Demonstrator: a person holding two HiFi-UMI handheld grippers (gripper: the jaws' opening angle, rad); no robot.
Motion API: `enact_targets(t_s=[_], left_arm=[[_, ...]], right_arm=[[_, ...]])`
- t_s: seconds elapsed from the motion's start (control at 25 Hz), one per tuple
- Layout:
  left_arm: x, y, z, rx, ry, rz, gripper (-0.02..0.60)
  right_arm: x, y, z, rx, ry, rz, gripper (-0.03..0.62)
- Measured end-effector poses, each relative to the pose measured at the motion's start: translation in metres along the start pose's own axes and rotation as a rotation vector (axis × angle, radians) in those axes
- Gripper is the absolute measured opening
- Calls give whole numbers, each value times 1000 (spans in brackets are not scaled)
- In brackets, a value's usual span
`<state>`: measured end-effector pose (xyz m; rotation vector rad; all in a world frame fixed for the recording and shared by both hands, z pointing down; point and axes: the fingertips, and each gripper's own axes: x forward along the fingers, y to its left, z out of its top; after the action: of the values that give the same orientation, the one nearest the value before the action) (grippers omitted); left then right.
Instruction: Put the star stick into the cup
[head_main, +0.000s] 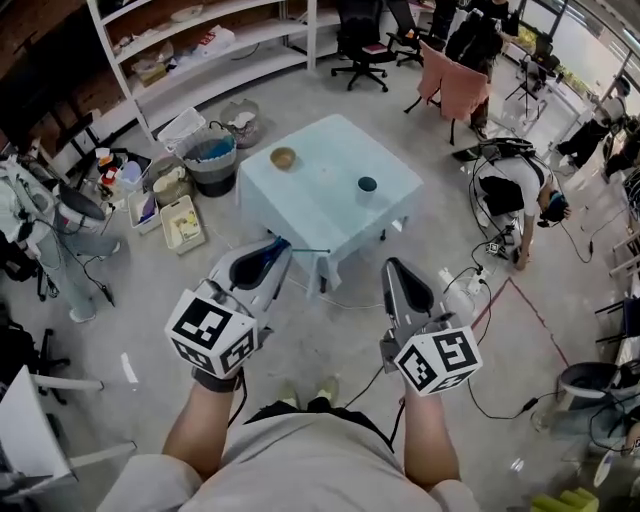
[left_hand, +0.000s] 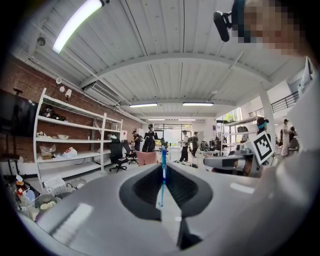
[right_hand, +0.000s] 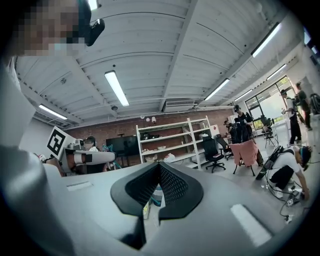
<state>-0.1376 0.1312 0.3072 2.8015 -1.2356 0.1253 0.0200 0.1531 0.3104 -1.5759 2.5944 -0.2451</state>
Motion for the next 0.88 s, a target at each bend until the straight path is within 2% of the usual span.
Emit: enact_targets(t_s=[0.4,0.88], left_arm=[[29,-31,-14,11,24,-8,21],[73,-28,-14,14,22,-27,21]], right_arm=[[-24,-41,-9,29,-14,-21,11],[-20,-79,-6,34,-18,-60,11]])
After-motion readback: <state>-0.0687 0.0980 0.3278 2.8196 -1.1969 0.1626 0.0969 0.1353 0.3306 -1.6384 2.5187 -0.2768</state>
